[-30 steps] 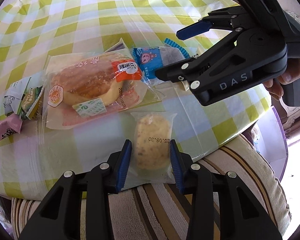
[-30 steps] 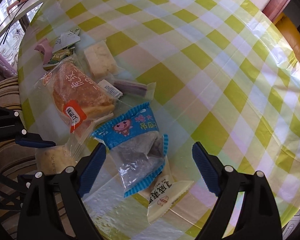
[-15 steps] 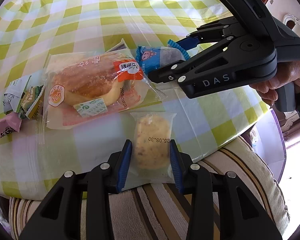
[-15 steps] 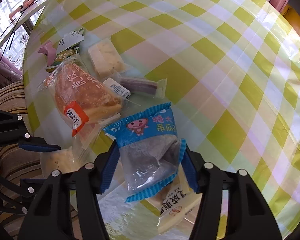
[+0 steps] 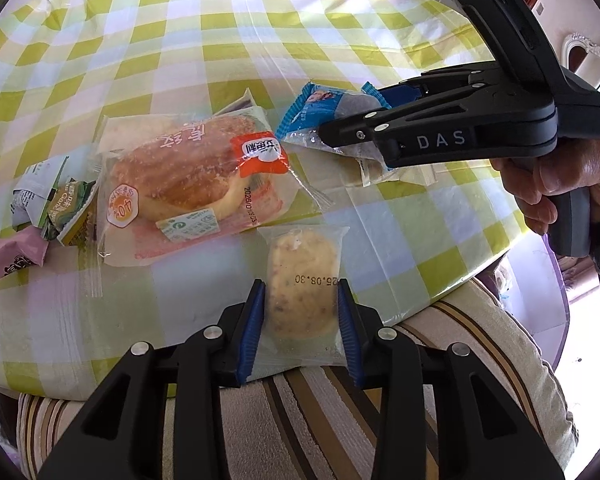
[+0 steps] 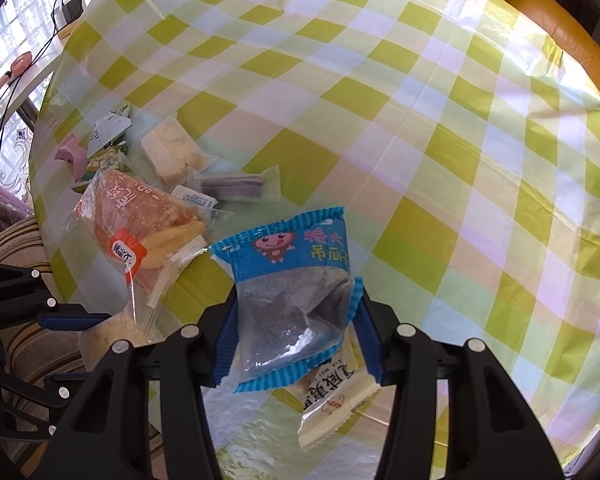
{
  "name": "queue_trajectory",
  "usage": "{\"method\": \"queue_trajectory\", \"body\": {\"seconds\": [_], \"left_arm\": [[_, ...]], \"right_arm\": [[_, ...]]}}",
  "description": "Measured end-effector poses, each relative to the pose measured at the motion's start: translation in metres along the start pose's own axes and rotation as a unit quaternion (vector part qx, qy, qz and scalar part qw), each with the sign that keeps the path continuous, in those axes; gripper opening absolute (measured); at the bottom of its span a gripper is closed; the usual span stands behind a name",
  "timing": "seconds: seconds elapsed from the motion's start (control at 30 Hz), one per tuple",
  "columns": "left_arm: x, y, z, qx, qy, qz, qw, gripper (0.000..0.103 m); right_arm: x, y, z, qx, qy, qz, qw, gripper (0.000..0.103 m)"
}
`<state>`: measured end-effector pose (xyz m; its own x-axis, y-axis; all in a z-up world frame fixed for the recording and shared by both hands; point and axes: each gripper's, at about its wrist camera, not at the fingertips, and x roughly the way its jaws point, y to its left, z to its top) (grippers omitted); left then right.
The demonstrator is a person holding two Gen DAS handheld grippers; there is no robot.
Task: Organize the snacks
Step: 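Carry the blue bag and bun bag toward the white box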
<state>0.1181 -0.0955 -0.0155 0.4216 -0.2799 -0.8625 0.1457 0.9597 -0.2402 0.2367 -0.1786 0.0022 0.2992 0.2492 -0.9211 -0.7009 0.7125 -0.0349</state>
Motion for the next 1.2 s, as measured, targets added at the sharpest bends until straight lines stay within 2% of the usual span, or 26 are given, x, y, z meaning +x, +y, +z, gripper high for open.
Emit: {"method": "queue_trajectory", "body": {"seconds": [0.27, 0.57, 0.93, 1.2], "left_arm": [[-0.008, -0.002, 0.001, 0.001, -0.016, 0.001, 0.9999, 0.035], [-0.021, -0.006, 0.004, 0.002, -0.044, 0.007, 0.999, 0.035], [-0.031, -0.017, 0.009, 0.013, -0.067, 0.018, 0.9975, 0.035], [-0.035, -0.038, 0.014, 0.033, -0.077, 0.007, 0.9965, 0.035]], "right_arm": [[-0.02, -0.017, -0.006, 0.057, -0.04, -0.006, 0.998, 0.051], [-0.058, -0.026, -0.028, 0.132, -0.101, -0.019, 0.986, 0.051], [-0.09, -0.02, -0.068, 0.18, -0.133, -0.051, 0.973, 0.051], [-0.11, -0.015, -0.096, 0.209, -0.147, -0.068, 0.964, 0.051]]}}
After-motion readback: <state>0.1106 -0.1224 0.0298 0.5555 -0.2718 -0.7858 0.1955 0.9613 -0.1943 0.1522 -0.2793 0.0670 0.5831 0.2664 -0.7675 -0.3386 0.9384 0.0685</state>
